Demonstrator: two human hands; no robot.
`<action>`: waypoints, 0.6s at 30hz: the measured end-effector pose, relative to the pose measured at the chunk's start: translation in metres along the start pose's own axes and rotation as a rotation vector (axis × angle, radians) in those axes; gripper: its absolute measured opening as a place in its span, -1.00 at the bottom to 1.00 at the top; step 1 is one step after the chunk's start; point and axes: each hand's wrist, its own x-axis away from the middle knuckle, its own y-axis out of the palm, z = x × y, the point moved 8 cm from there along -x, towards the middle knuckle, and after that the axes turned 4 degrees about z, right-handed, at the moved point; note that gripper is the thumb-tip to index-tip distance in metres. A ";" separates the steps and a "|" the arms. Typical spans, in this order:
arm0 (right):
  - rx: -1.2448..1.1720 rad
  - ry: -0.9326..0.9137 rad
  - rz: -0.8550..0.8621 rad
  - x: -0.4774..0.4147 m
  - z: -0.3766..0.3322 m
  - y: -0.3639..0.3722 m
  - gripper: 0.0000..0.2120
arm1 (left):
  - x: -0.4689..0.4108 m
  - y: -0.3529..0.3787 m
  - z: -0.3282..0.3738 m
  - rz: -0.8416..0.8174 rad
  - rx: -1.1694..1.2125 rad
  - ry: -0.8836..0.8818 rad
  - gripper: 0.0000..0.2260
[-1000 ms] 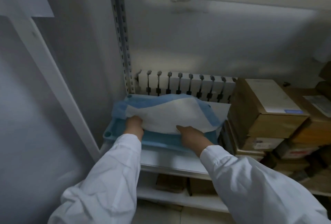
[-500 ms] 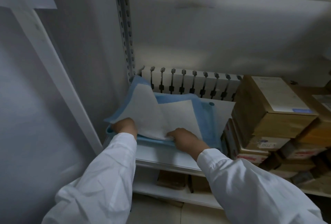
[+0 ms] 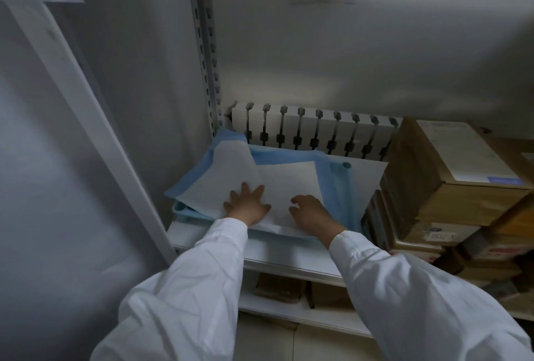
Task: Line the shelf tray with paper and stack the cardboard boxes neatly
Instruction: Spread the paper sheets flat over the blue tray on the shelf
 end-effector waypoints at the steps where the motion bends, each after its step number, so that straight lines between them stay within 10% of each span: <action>1: -0.002 0.003 -0.005 -0.001 0.002 0.001 -0.60 | -0.001 0.001 -0.001 0.003 -0.006 -0.013 -0.46; 13: -0.360 0.493 0.220 -0.017 0.065 -0.009 -0.21 | -0.008 0.020 -0.005 -0.053 -0.130 -0.020 -0.40; 18: -0.551 0.379 0.317 -0.024 0.063 -0.025 -0.67 | -0.010 0.022 -0.008 -0.054 -0.145 -0.043 -0.41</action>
